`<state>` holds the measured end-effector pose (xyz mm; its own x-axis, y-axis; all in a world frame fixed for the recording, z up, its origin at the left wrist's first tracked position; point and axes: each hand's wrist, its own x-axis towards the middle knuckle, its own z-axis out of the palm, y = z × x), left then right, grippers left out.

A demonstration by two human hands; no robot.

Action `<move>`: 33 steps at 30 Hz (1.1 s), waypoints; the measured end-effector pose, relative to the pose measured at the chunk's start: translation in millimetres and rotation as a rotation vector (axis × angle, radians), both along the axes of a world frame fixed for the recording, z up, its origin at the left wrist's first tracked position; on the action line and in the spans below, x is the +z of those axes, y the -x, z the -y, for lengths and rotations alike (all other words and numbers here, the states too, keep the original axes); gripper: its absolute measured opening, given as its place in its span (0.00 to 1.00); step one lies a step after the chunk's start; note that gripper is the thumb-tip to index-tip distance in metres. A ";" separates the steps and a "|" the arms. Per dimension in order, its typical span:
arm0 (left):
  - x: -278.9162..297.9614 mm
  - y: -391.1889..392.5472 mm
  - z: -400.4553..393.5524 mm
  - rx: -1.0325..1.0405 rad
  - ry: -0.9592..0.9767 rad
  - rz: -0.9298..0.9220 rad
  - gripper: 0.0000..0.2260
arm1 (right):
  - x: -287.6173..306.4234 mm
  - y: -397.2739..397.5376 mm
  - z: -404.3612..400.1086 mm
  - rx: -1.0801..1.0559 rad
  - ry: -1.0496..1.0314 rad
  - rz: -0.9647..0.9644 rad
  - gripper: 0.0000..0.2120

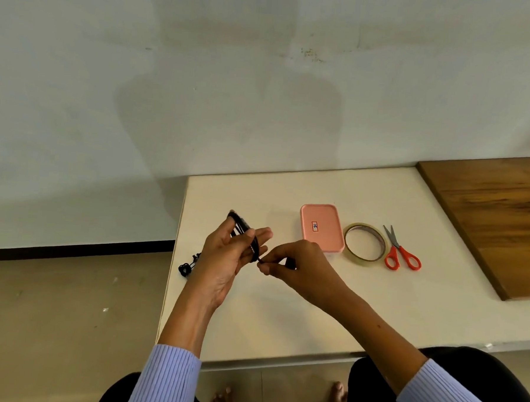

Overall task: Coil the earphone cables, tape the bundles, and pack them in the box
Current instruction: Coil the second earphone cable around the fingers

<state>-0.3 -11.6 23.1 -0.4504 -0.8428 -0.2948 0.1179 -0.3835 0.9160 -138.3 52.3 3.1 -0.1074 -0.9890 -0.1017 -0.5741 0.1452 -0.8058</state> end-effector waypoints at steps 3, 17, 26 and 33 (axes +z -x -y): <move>-4.5 -0.1 -2.0 -0.033 0.117 0.235 0.18 | 1.9 3.2 0.1 0.076 0.046 -0.166 0.06; 13.0 -12.8 -13.3 -0.799 -0.063 0.246 0.24 | 11.0 49.1 5.1 0.029 0.280 -0.091 0.05; 25.6 -13.7 -10.2 -0.625 -0.122 -0.164 0.21 | 17.7 34.9 -2.3 -0.156 -0.048 0.552 0.06; 21.7 -6.7 -5.9 -0.359 -0.219 -0.153 0.22 | 13.0 11.1 -7.4 -0.168 -0.262 0.778 0.16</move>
<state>6.4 -5.7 44.8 -0.7557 -0.5499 -0.3558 0.0700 -0.6079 0.7910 -149.4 59.7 16.2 -0.0550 -0.9002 -0.4321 0.1777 0.4170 -0.8914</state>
